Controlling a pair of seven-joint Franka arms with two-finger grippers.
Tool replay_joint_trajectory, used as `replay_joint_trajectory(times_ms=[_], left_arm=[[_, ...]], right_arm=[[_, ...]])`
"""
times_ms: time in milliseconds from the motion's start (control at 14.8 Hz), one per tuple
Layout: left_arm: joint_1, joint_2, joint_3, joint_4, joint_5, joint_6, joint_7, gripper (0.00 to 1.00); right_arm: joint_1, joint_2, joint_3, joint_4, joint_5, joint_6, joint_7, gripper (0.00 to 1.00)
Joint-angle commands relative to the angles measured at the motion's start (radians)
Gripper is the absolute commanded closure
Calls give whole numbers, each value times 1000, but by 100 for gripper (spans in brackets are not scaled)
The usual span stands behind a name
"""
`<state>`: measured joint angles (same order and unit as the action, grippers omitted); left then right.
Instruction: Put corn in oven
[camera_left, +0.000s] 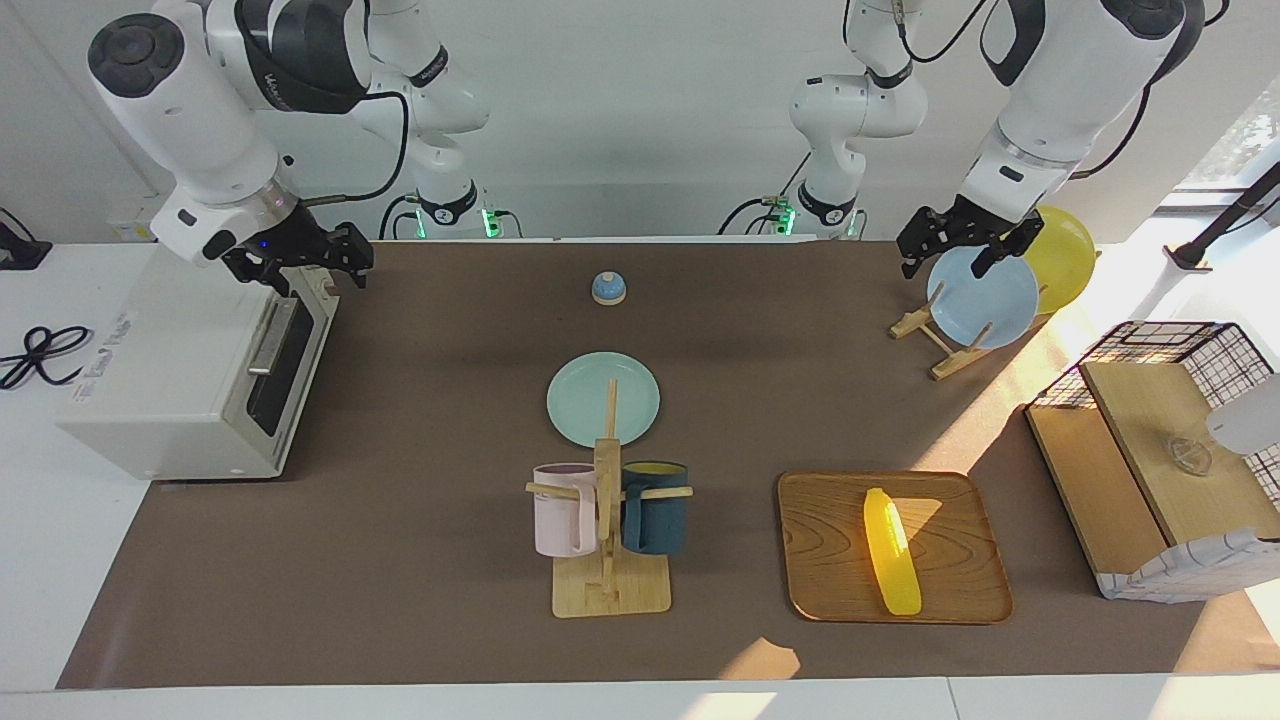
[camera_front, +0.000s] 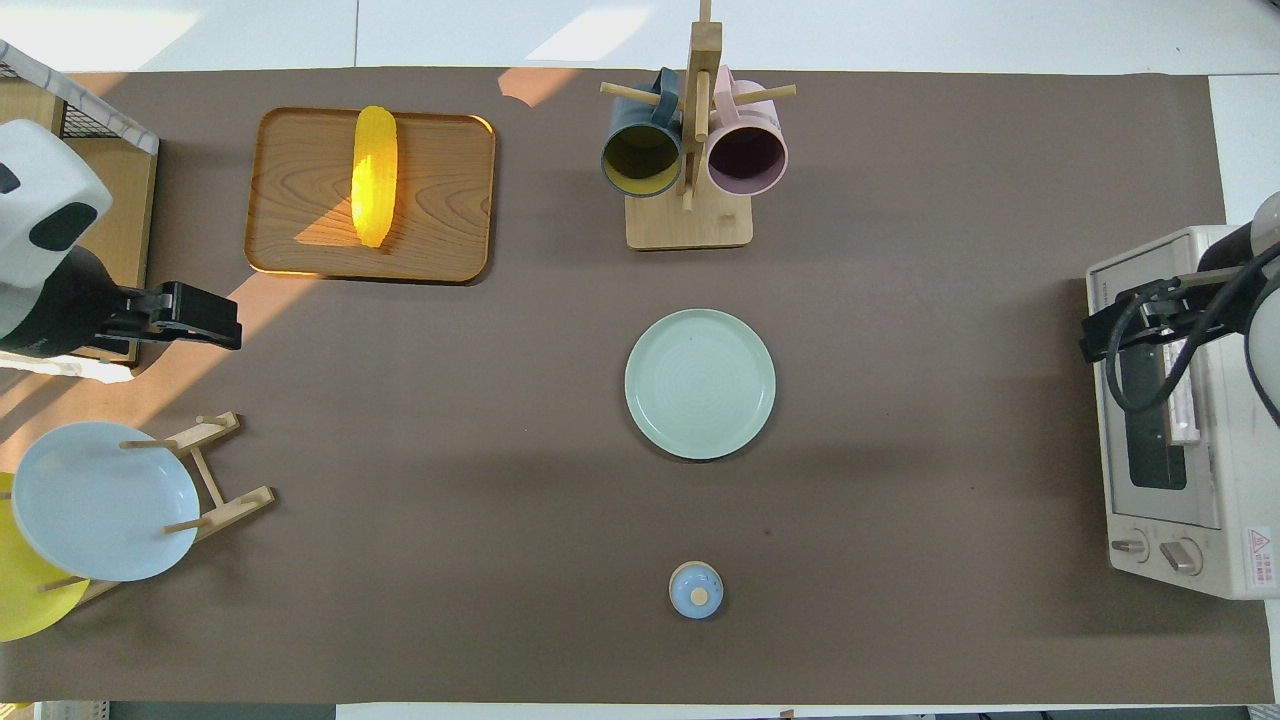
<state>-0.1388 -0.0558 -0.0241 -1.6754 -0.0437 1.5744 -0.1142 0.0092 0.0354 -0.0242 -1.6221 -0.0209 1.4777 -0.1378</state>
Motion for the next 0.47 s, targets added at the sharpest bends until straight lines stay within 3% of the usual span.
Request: replay_joint_trajectory(times_ms=[0, 404], left_arm=[[10, 10, -10, 19, 18, 1, 8, 0], [15, 1, -10, 9, 8, 41, 1, 0]], right_arm=[[-3, -20, 3, -16, -11, -11, -2, 0], [-5, -22, 3, -21, -8, -7, 0, 0]])
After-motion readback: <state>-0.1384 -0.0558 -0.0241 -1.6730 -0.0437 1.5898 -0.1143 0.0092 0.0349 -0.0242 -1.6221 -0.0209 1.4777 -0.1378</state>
